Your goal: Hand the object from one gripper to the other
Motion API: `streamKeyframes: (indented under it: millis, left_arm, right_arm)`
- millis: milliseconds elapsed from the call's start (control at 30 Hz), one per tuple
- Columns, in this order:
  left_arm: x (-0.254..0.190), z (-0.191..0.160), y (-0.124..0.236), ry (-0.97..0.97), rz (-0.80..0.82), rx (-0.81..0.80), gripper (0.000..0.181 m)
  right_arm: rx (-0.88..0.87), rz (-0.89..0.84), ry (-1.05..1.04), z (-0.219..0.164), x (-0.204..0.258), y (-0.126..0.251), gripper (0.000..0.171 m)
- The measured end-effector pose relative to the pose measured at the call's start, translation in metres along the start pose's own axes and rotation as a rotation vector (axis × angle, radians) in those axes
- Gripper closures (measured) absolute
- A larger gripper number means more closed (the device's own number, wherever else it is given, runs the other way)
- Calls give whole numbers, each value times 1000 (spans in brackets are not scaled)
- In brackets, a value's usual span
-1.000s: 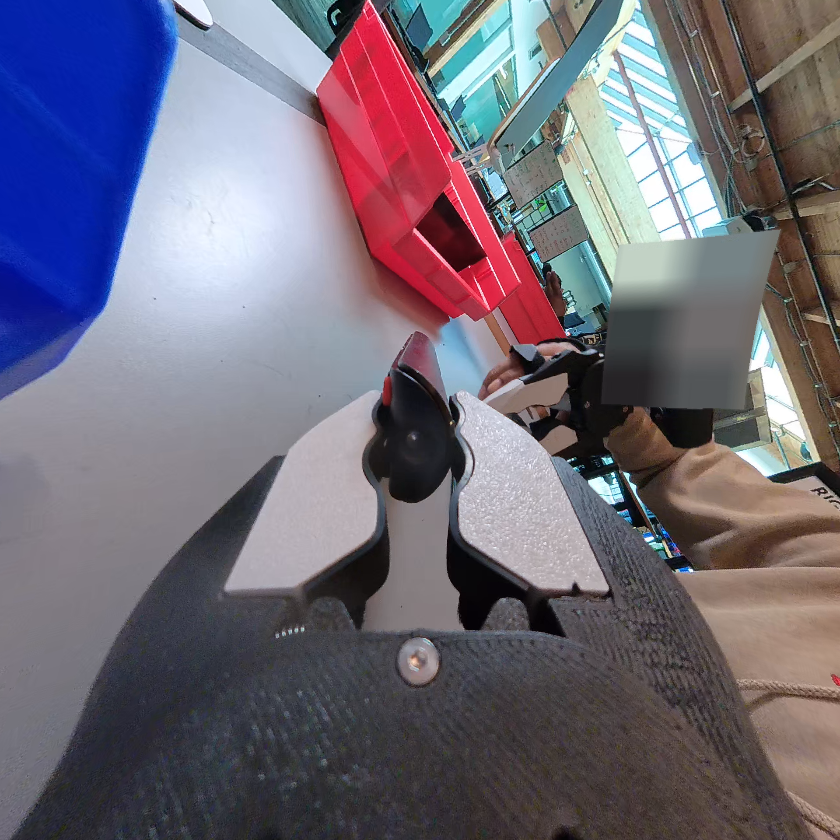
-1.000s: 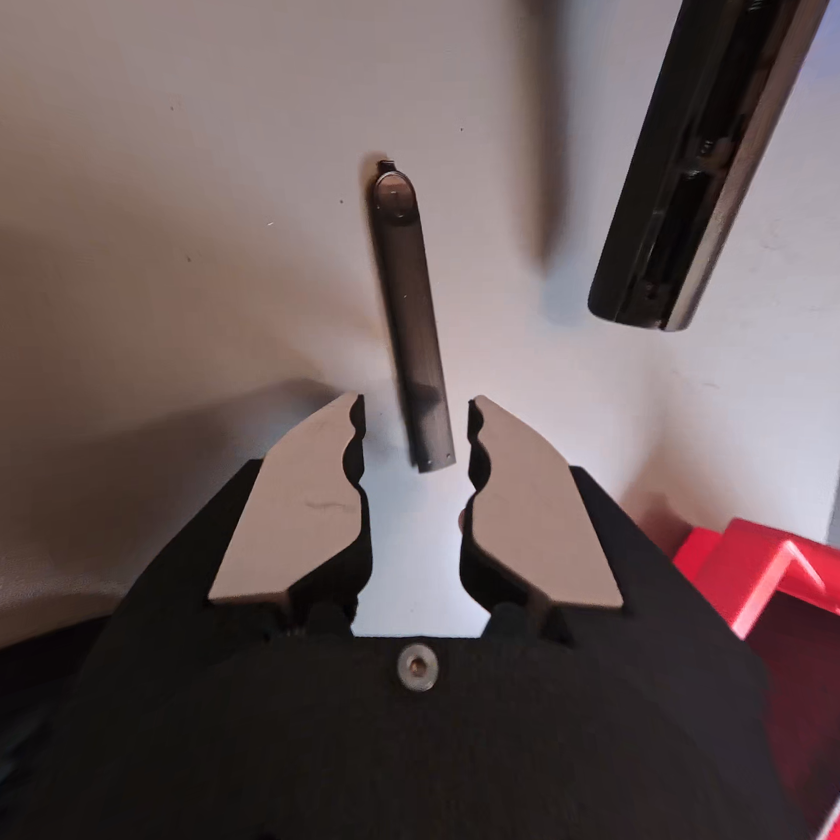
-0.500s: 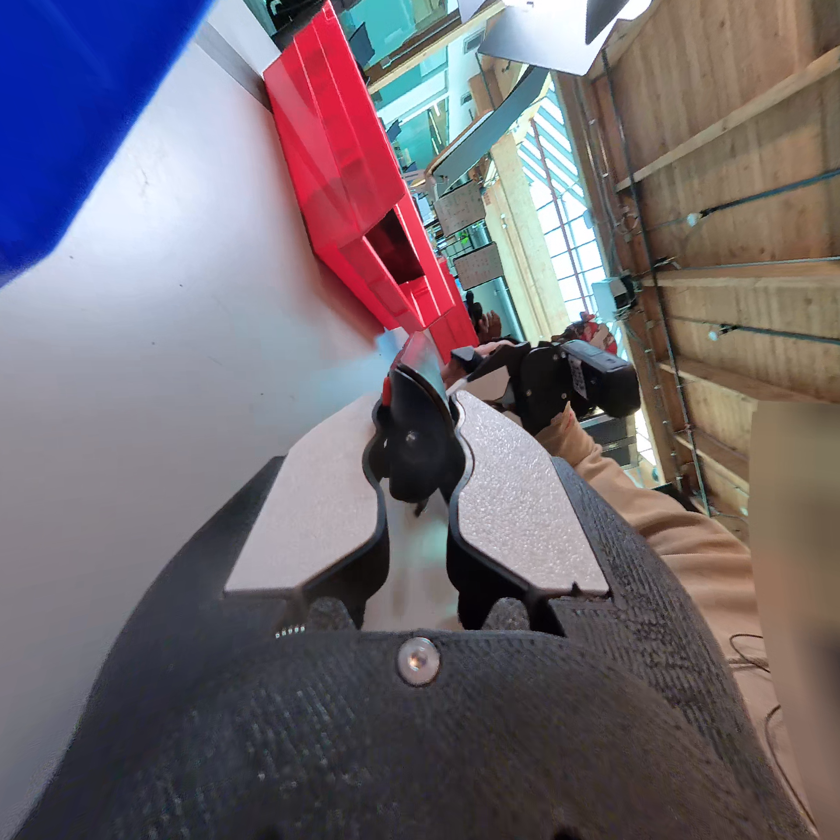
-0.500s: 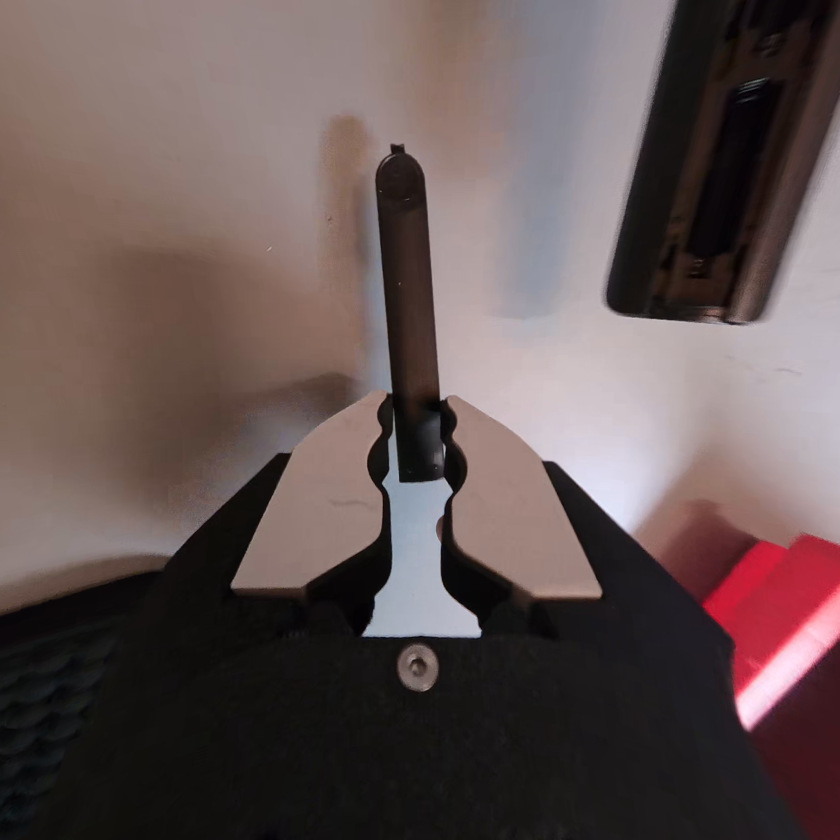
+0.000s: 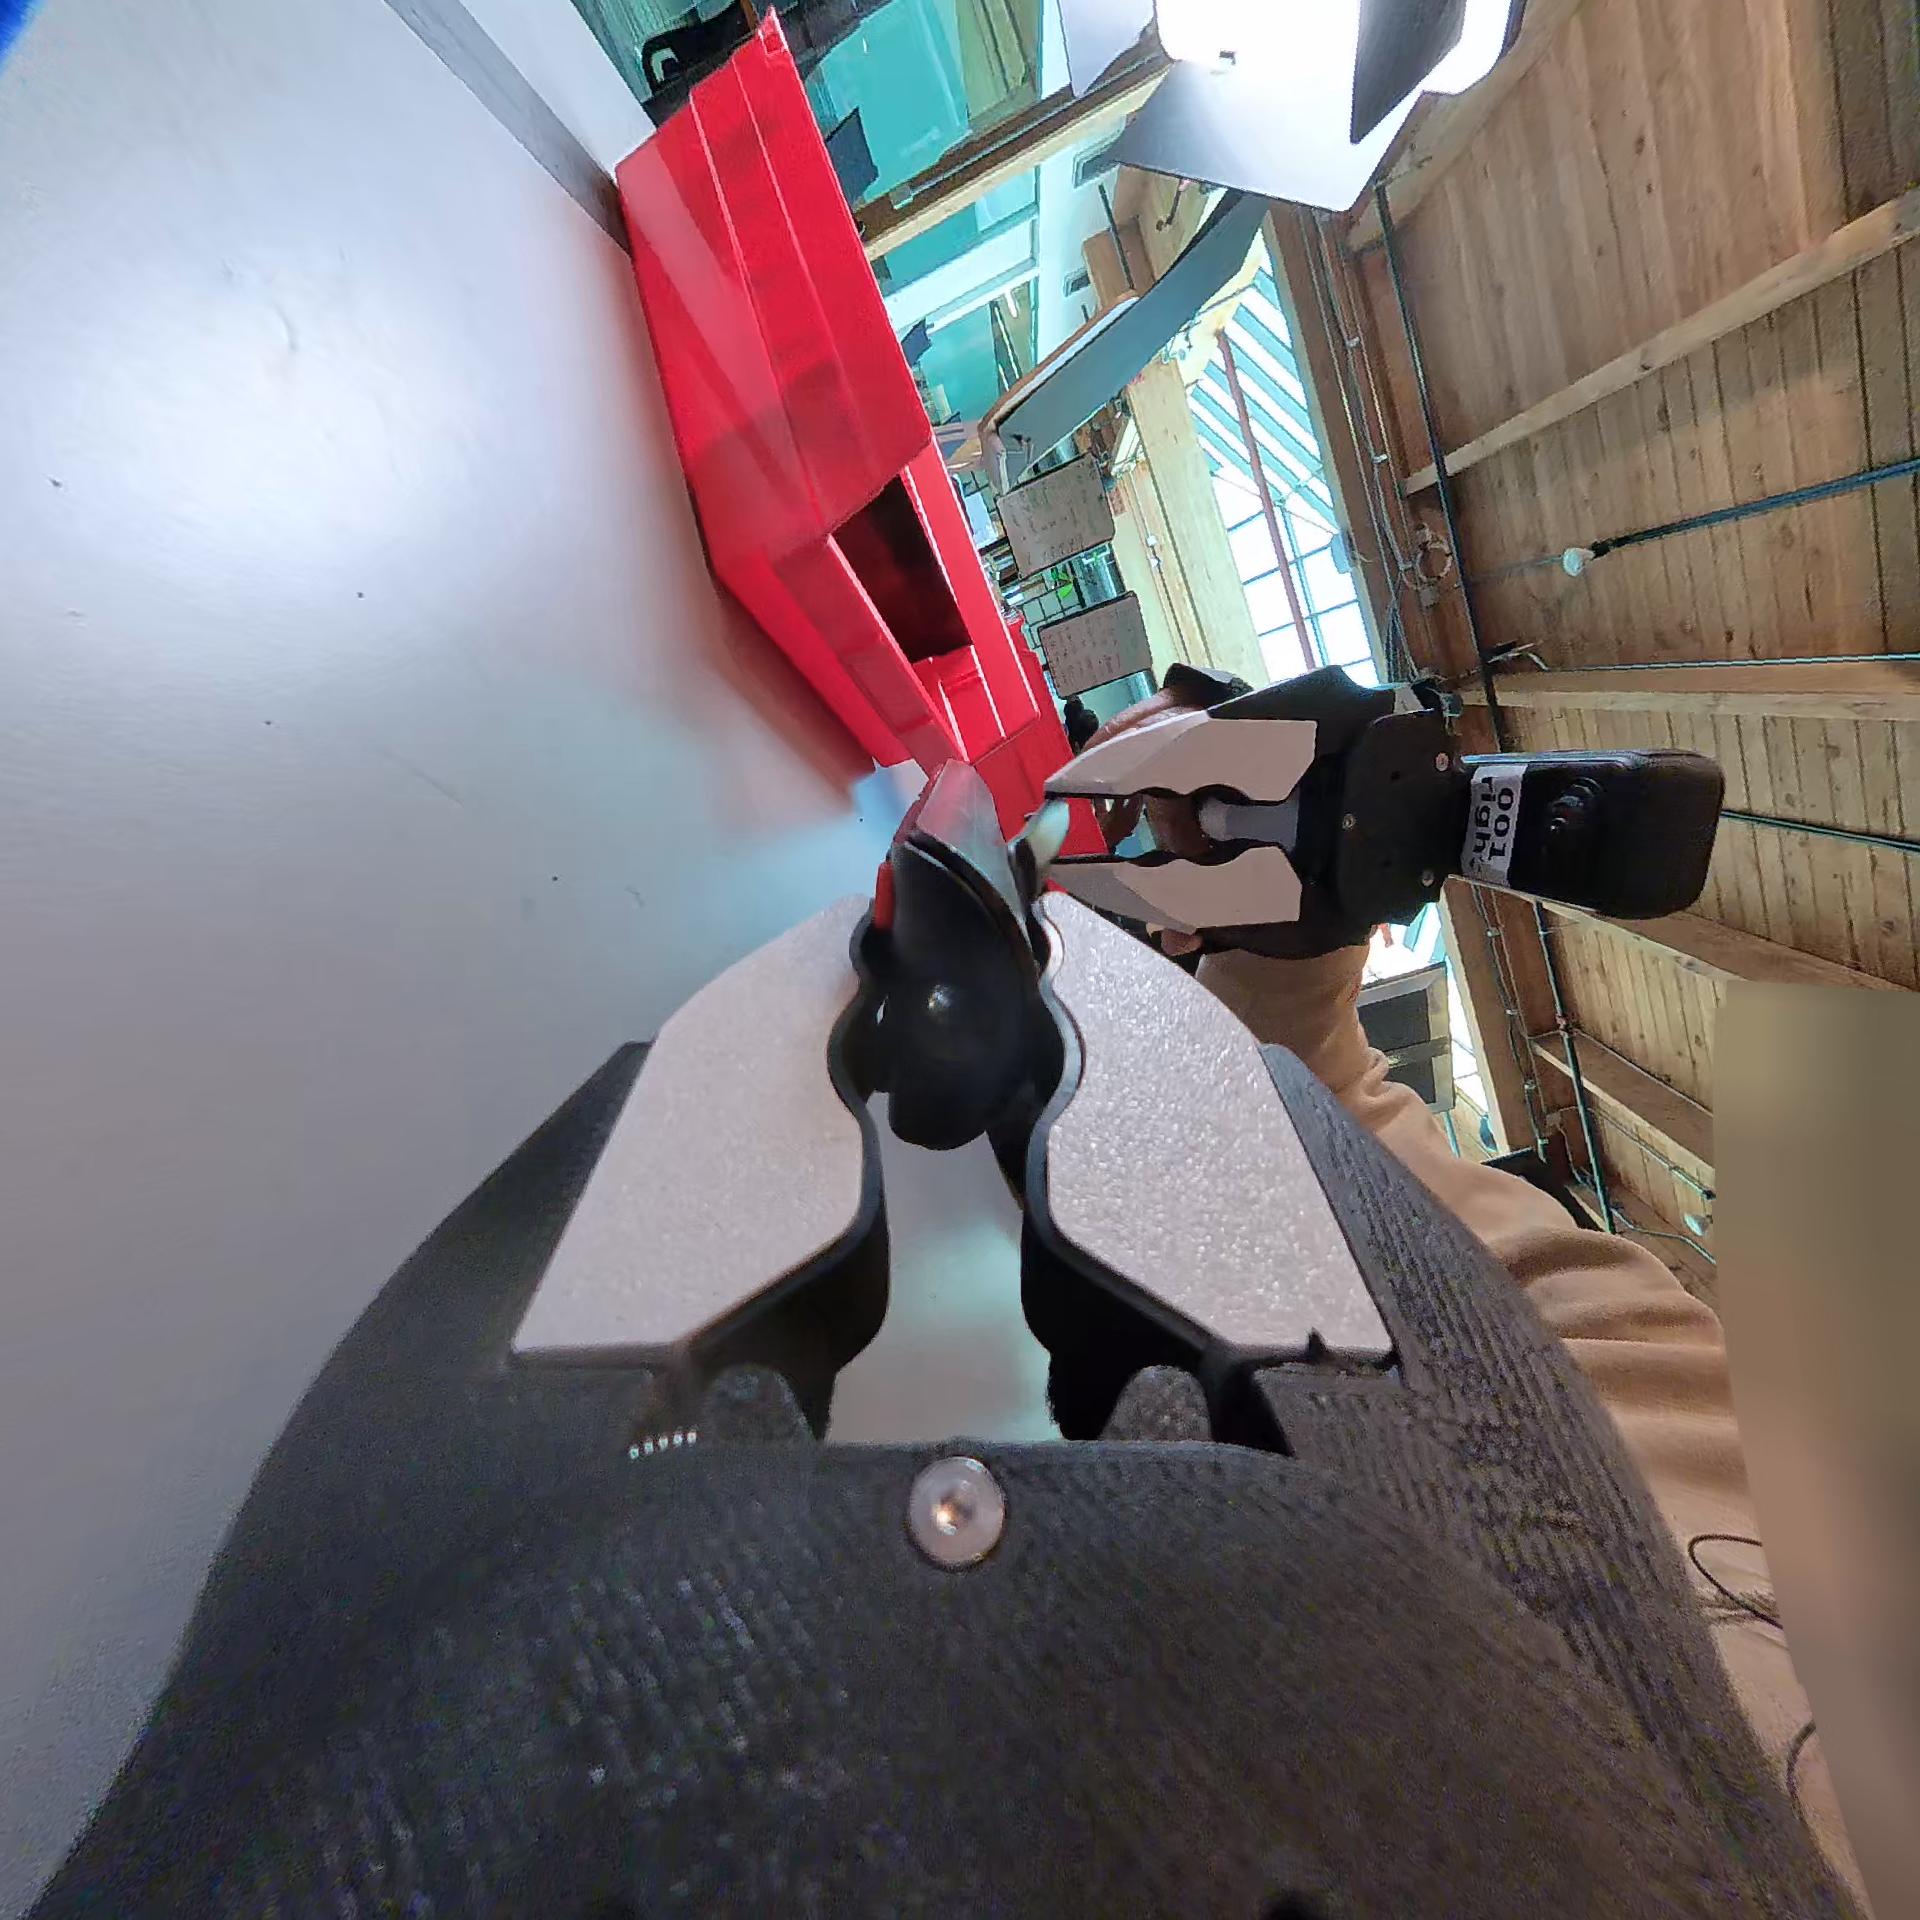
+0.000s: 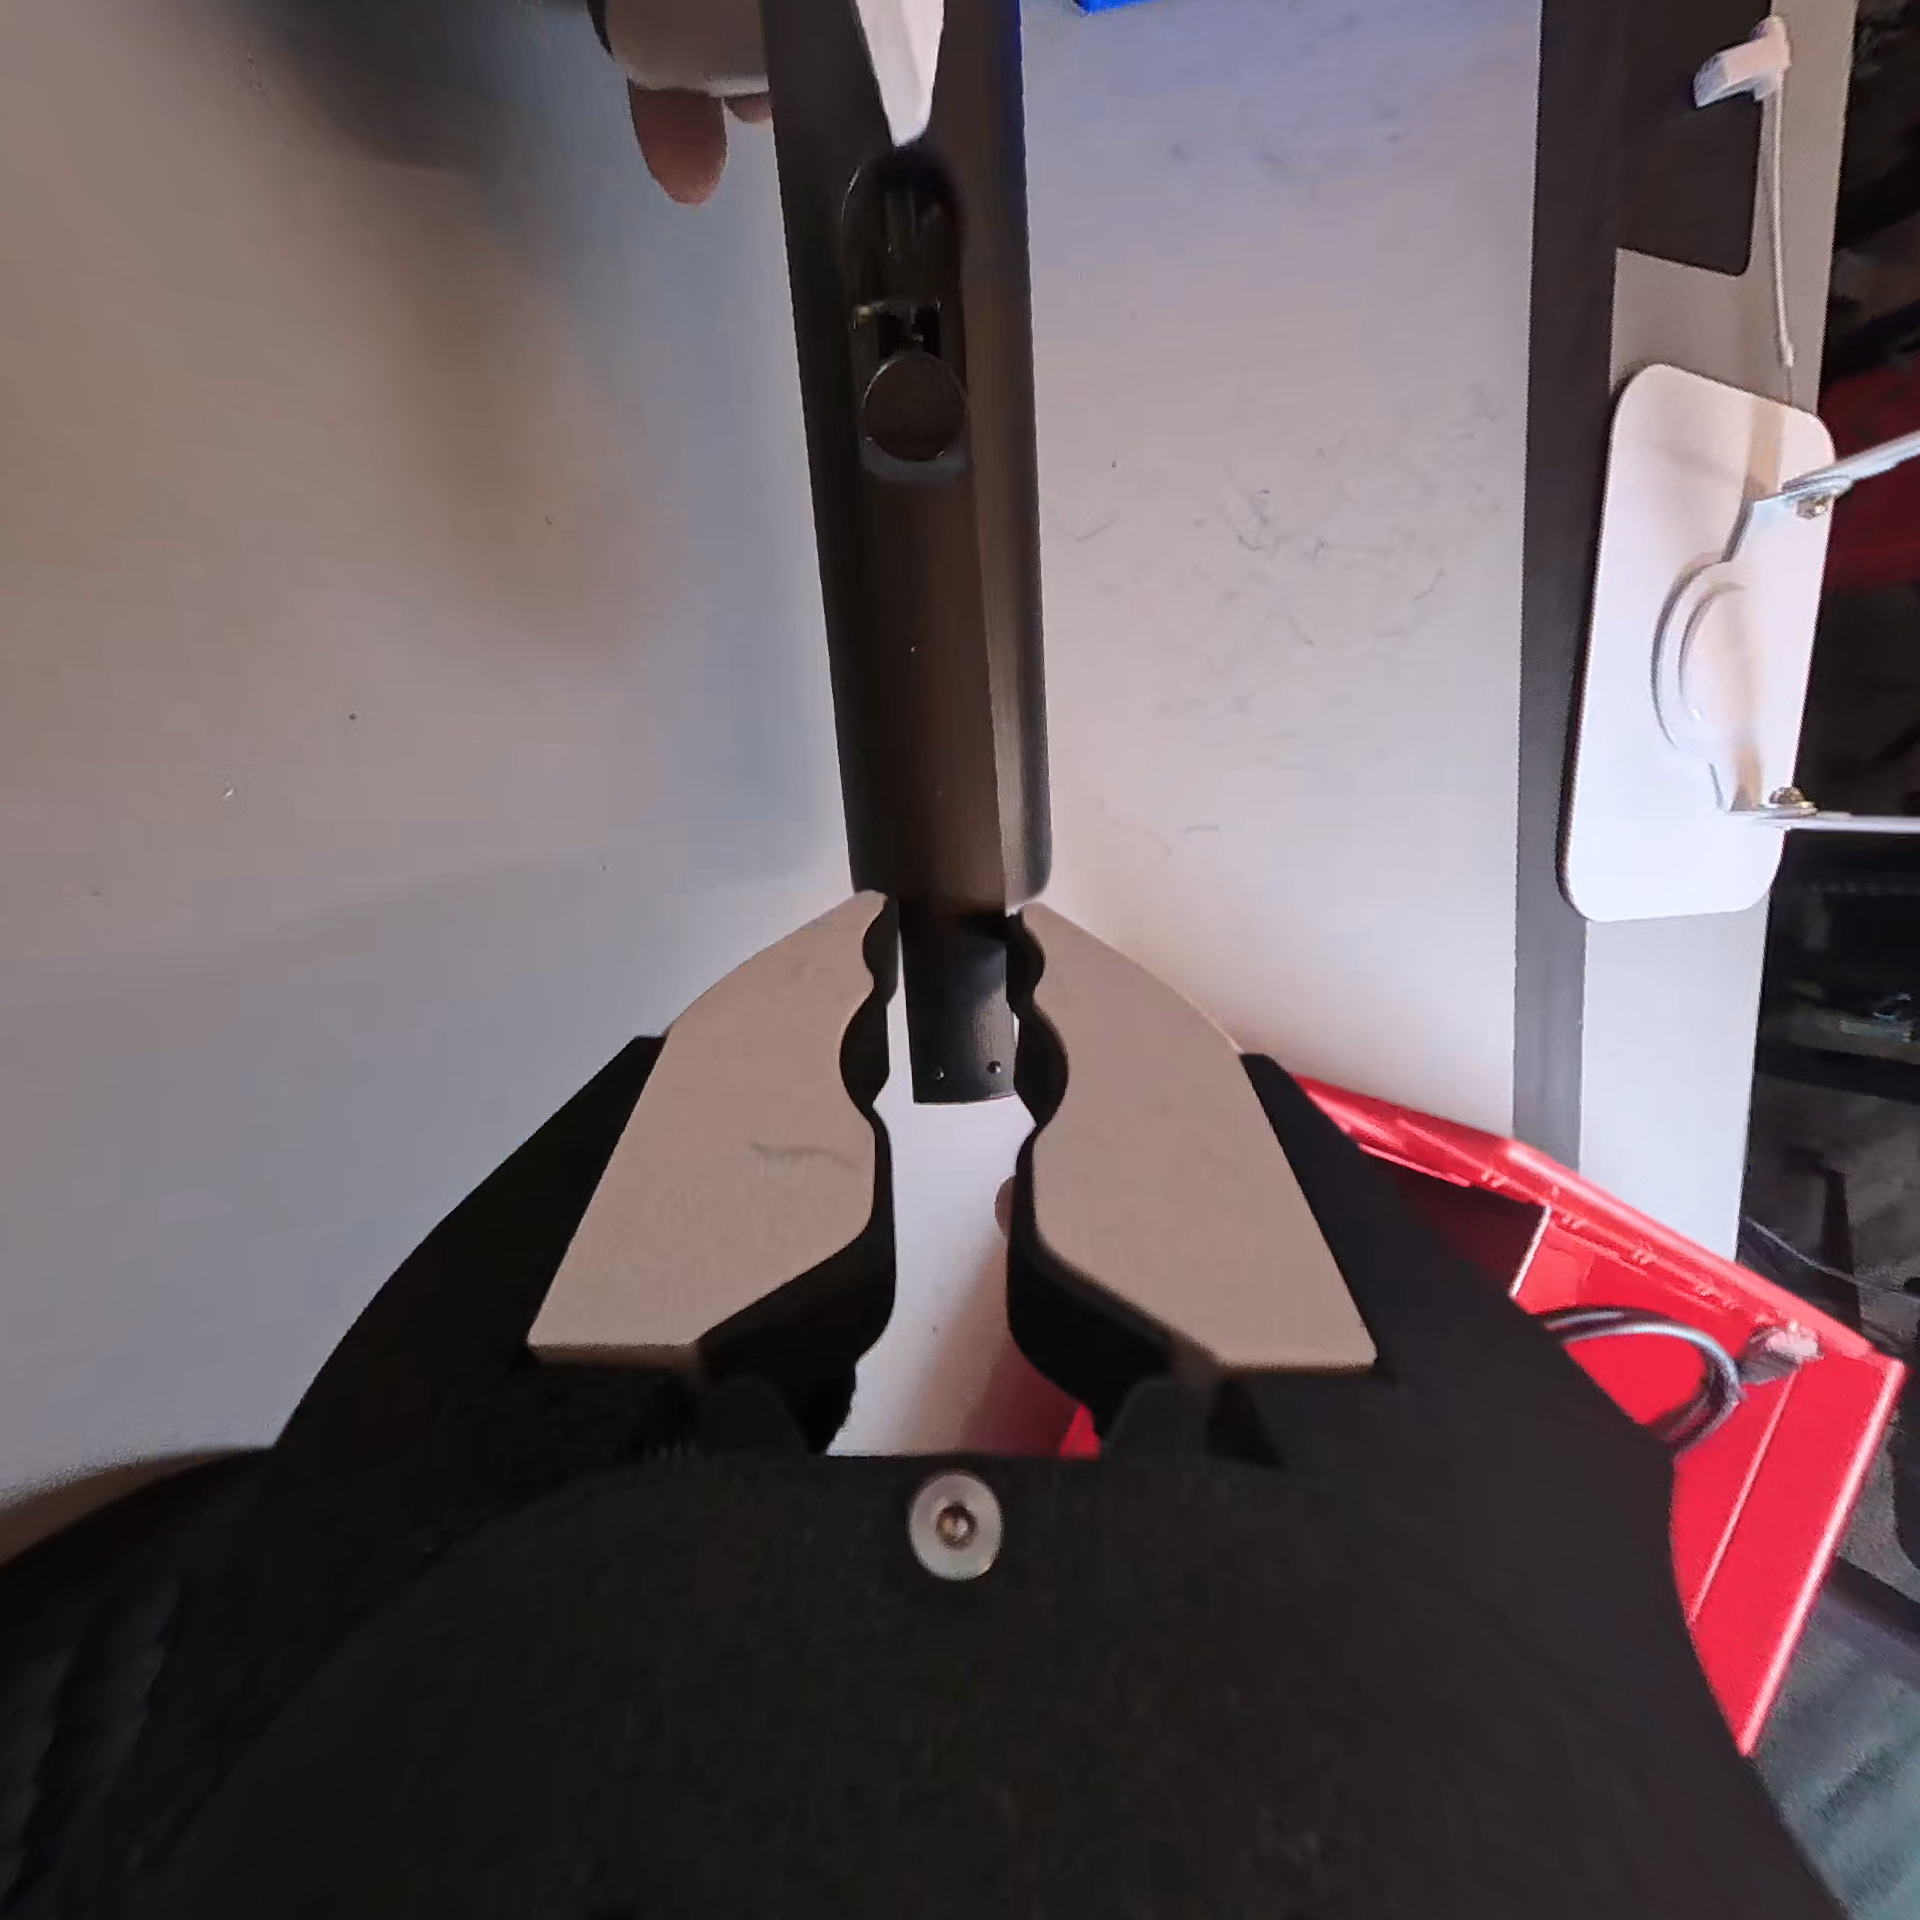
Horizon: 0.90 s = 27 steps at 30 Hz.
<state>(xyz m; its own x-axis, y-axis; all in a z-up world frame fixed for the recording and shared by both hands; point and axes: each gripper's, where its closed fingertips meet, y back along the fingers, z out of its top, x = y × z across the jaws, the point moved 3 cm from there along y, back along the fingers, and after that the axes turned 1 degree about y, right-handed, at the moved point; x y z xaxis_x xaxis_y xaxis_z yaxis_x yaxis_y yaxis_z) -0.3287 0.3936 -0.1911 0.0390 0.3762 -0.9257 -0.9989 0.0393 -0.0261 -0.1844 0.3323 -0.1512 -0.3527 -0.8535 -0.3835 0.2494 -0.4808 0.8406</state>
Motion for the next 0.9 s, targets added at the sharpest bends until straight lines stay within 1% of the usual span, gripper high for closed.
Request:
streamKeyframes:
  millis: [100,200,333,633,900]
  left_arm:
    - [1,3,2,13,1,-26,156]
    - [3,7,5,18,17,-49,156]
    - [3,9,6,26,8,-59,156]
    - [3,10,7,15,14,-64,156]
    - [0,5,3,23,-2,-54,156]
  right_arm:
    - [36,-23,26,4,-2,-9,152]
    - [19,-3,8,9,-2,-12,152]
    - [-22,-20,21,16,-8,-5,152]
    - [-44,-46,54,22,-14,11,152]
    - [-28,-26,69,25,-6,-2,152]
